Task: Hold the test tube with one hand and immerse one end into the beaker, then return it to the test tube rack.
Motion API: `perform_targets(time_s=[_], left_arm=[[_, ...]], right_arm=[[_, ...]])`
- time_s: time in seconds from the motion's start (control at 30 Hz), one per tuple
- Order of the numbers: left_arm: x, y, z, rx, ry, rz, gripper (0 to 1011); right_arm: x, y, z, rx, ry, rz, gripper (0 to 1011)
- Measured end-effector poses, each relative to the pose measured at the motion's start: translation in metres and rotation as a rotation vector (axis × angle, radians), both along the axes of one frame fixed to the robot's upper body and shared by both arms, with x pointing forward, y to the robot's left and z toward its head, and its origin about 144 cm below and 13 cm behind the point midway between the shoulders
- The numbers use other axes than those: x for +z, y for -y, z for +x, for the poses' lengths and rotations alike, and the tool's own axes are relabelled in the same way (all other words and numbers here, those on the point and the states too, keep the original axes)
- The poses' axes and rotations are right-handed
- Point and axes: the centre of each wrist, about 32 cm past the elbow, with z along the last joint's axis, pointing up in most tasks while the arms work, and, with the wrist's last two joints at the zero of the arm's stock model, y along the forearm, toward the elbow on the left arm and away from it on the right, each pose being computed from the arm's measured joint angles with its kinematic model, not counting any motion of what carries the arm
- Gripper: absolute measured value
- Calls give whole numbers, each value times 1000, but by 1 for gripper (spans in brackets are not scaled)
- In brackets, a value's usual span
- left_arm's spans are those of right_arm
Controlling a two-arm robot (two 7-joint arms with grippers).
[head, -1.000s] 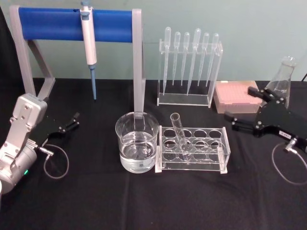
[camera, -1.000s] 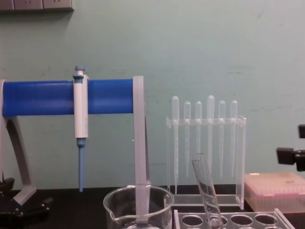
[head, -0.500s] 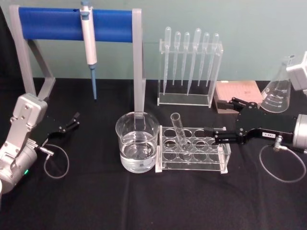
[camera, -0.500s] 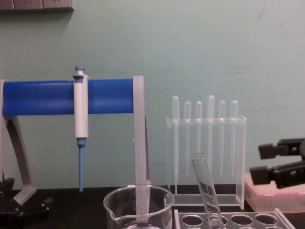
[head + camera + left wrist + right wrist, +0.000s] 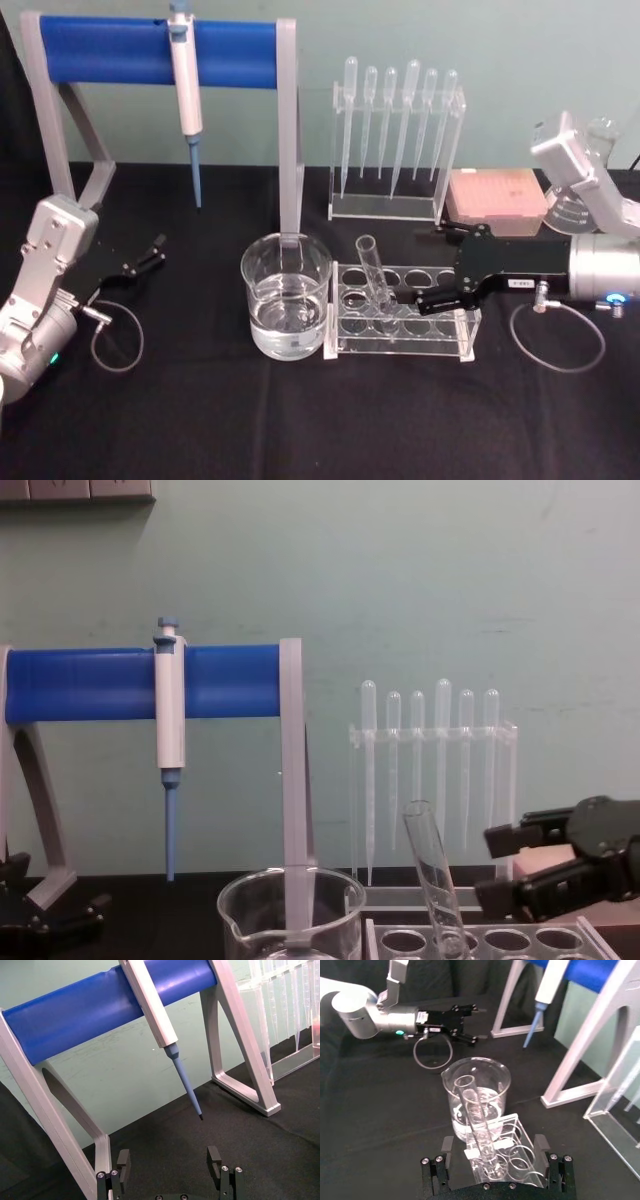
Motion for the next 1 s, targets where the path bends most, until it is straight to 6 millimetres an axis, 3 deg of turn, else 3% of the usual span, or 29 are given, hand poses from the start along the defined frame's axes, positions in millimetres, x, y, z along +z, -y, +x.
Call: perform_targets(time_s=[0.73, 1.0], left_arm=[[0, 0, 0, 0, 0, 0, 1000], [0, 0, 0, 0, 0, 0, 1000]], right_arm=[[2, -36, 29, 77, -5, -58, 1003], [2, -40, 31, 85, -3, -71, 1003]])
